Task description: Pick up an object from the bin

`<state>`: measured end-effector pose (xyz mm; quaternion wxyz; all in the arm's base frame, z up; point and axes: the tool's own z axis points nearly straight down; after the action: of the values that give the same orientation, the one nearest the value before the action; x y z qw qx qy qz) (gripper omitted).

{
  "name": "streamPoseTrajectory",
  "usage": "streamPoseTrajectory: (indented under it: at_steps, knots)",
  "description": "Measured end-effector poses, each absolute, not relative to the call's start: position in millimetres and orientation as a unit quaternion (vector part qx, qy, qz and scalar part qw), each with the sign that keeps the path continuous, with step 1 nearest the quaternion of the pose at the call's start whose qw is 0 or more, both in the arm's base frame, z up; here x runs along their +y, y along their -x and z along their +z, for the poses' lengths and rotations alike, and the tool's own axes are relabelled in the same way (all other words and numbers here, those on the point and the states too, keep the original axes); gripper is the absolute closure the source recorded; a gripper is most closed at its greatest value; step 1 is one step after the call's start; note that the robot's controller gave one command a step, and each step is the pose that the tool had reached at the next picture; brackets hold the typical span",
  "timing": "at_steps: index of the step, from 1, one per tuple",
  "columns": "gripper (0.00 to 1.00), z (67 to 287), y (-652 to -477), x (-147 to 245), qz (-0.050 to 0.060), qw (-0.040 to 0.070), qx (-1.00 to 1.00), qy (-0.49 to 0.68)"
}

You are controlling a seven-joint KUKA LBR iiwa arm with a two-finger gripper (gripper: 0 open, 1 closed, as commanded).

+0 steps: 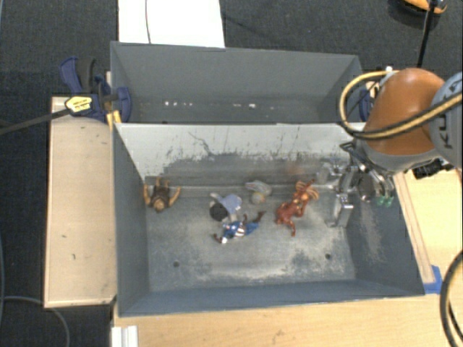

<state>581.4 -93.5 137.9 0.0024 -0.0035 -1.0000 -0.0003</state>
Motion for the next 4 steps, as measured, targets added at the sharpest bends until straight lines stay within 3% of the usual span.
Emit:
streamPoseTrajectory:
  at_steps: [1,2,3,4]
  knots:
    - [0.0,142.8,-583.3,-93.2,0.0,-0.002,-1.0,0.003]
    - [0.0,152.9,-566.0,-52.6,0.0,0.001,-0.999,0.037]
    - [0.0,119.5,-565.6,-41.4,-0.001,-0.006,-1.0,0.025]
    - [0.0,88.3,-570.6,-51.0,0.0,0.0,-0.998,0.058]
